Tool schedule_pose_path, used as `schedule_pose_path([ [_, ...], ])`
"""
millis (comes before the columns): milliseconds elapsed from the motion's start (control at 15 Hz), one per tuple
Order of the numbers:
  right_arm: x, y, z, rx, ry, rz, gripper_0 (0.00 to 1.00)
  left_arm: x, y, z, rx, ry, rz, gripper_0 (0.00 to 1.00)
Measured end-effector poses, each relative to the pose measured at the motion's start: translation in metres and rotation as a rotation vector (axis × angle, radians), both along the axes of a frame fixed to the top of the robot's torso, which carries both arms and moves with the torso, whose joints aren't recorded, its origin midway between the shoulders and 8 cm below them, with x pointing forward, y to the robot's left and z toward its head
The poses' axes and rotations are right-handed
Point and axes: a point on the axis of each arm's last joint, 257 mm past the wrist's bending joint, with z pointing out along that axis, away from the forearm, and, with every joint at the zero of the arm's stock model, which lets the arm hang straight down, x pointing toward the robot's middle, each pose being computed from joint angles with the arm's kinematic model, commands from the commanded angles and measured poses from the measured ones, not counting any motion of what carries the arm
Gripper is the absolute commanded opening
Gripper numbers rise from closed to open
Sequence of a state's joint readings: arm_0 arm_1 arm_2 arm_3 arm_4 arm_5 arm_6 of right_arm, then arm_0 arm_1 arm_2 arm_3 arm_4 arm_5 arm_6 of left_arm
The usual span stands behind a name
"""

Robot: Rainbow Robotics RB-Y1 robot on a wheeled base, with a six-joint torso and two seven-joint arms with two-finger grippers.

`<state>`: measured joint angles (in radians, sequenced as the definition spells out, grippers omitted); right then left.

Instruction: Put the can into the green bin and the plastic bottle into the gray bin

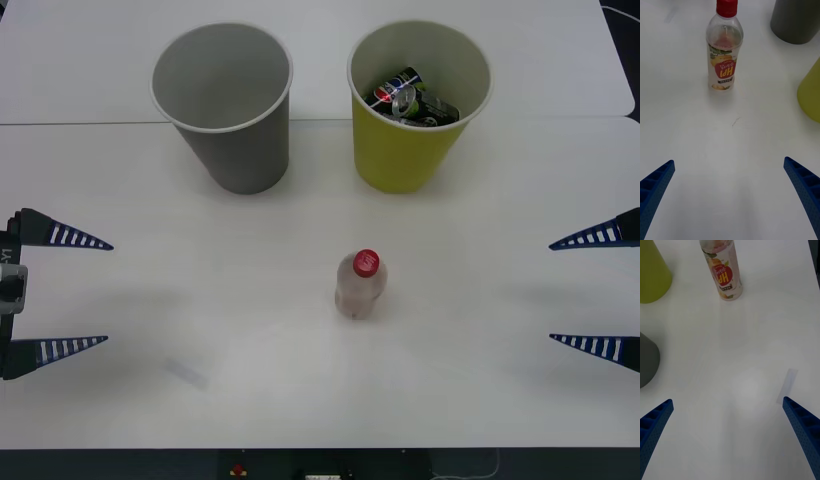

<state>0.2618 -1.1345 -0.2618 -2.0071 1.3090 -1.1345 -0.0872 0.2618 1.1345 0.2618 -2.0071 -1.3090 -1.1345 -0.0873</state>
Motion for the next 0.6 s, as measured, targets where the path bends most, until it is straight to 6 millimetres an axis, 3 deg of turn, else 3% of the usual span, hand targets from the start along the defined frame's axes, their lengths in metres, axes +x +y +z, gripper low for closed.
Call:
schedule_pose_path([
  [600,-0.0045,0.0087,-0.0007,0.046,0.012,0.008,1.0,0.0,0.0,0.0,0.0,0.0,0.0,1.0],
])
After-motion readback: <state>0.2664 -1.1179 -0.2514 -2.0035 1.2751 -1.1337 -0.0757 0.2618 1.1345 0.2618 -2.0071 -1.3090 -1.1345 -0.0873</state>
